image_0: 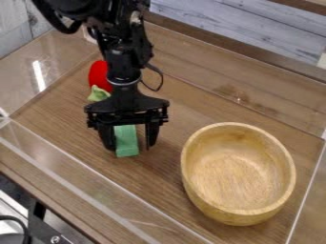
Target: Put the green block in the brown bowl
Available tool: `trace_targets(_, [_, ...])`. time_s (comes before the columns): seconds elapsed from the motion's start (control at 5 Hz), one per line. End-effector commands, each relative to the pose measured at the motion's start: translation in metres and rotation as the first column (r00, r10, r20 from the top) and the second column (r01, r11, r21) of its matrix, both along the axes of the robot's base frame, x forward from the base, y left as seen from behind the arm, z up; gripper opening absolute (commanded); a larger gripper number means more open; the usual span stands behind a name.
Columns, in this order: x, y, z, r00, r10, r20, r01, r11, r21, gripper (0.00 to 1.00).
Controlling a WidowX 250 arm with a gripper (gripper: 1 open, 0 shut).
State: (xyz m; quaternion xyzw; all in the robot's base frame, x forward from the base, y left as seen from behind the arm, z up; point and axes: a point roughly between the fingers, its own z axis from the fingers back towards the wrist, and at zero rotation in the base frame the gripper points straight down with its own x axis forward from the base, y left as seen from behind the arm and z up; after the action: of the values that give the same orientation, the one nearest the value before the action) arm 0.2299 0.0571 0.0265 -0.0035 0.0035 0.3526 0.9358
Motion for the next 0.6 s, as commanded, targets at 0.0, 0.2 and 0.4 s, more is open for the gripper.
trace_targets(0.0, [0.0108,0.0082,0.0042,0.999,0.016,0.034,-0.016,1.000,0.021,1.00])
trace_targets(0.2, [0.0127,0.0109,0.0018,0.999,0.026,0.030,-0.027,0.999,0.028,0.00])
trace_targets(0.4, [0.0148,0.0133,0.0013,0.999,0.025,0.029,-0.026,0.999,0.033,0.00])
